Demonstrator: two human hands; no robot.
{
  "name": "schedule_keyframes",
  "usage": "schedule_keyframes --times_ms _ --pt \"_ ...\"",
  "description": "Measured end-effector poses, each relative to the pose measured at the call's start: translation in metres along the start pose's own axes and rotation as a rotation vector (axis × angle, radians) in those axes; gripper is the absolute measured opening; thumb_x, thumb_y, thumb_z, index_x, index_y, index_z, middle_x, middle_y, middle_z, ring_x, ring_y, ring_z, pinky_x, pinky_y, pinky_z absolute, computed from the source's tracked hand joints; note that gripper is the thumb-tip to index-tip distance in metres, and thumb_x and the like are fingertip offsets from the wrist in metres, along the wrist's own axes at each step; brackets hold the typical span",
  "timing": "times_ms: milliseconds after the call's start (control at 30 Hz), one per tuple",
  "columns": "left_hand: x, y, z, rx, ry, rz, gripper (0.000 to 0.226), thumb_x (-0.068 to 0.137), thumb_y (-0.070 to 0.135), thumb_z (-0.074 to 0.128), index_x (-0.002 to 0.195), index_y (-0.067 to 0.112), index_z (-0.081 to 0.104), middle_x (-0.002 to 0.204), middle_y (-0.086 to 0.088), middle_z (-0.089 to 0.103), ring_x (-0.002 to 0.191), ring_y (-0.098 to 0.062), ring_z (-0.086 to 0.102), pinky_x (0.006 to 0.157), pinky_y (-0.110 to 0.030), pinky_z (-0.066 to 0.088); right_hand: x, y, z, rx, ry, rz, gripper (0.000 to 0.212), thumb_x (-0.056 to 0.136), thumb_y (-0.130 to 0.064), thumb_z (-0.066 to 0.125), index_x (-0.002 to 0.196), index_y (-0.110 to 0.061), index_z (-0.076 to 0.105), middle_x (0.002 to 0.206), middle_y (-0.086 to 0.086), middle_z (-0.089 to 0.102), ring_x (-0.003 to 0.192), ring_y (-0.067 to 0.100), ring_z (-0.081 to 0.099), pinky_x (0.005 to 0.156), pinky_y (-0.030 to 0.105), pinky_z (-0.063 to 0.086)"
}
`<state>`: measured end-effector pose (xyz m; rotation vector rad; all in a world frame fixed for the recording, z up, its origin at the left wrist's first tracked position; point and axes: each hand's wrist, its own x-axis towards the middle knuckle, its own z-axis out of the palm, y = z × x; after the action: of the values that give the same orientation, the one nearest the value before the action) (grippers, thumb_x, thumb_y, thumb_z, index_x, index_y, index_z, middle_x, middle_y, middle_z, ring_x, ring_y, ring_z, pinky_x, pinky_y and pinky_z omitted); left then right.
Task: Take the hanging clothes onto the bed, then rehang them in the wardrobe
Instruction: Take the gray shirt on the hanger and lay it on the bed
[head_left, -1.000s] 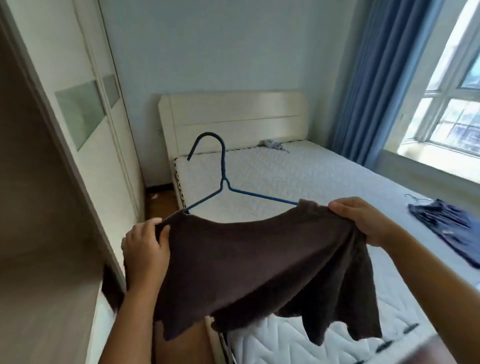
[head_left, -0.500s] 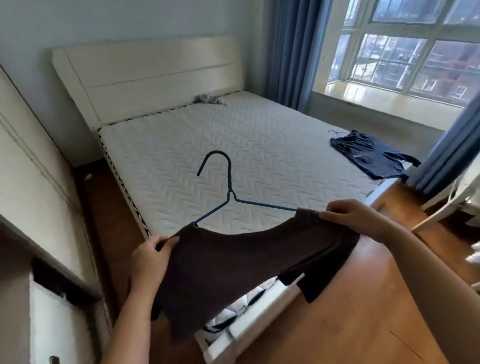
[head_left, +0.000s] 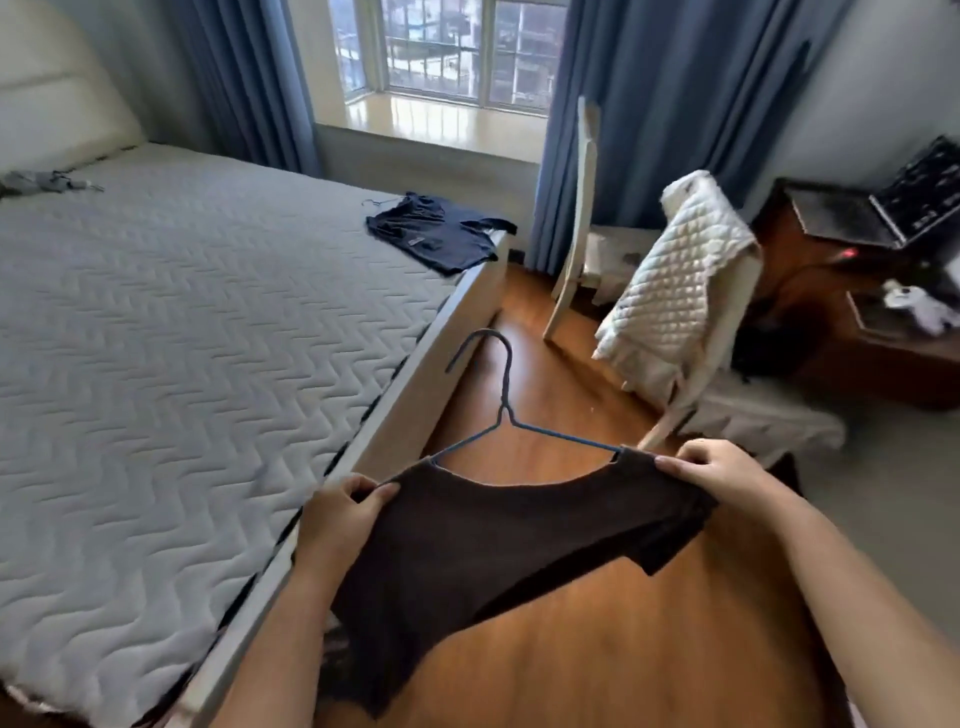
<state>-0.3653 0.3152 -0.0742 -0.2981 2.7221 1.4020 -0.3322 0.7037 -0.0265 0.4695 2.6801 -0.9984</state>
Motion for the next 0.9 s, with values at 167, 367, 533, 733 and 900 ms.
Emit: schedule_keyframes --times_ms 167,367,533,733,900 --pt "0.004 0.048 0.083 0.065 -0.154 0.100 0.016 0.075 0.032 0.070 0.063 0.023 0.066 0.068 0.005 0.068 0.073 -0.015 0.062 0.065 -0.031 0.045 -0.003 0.079 -0.046 0.003 0.138 0.163 0.026 0.082 -0.039 0.063 0.068 -0.019 0.058 0.075 0.000 0.060 0.080 0.020 0.057 0.061 0.028 0.038" --pt "0.041 0.078 0.130 0.100 -0.220 0.159 0.012 0.078 0.028 0.068 0.068 0.022 0.067 0.071 0.003 0.067 0.074 -0.012 0.060 0.059 -0.018 0.038 0.030 0.110 -0.056 0.043 0.249 0.230 0.022 0.083 -0.034 0.064 0.080 -0.013 0.060 0.088 0.005 0.060 0.086 0.021 0.055 0.071 0.028 0.037" --pt "0.124 0.100 0.153 0.058 -0.186 0.116 0.014 0.078 0.031 0.068 0.066 0.024 0.067 0.070 0.004 0.067 0.074 -0.013 0.060 0.059 -0.026 0.040 0.118 0.098 -0.066 0.025 0.233 0.234 0.027 0.084 -0.036 0.062 0.088 -0.010 0.062 0.093 0.004 0.059 0.088 0.019 0.052 0.073 0.027 0.036" --pt "0.252 0.137 0.161 -0.007 -0.091 0.051 0.014 0.078 0.029 0.068 0.068 0.020 0.067 0.069 0.002 0.067 0.072 -0.016 0.059 0.060 -0.029 0.043 0.264 0.046 -0.086 -0.015 0.193 0.183 0.025 0.086 -0.036 0.060 0.078 -0.012 0.058 0.084 0.003 0.058 0.084 0.020 0.053 0.066 0.029 0.037" --pt "0.343 0.148 0.146 0.005 -0.015 -0.046 0.015 0.078 0.028 0.068 0.067 0.020 0.066 0.070 0.000 0.067 0.073 -0.021 0.059 0.064 -0.031 0.040 0.379 -0.010 -0.089 -0.067 0.123 0.104 0.024 0.086 -0.037 0.059 0.073 -0.018 0.054 0.085 0.002 0.055 0.083 0.020 0.051 0.066 0.028 0.034"
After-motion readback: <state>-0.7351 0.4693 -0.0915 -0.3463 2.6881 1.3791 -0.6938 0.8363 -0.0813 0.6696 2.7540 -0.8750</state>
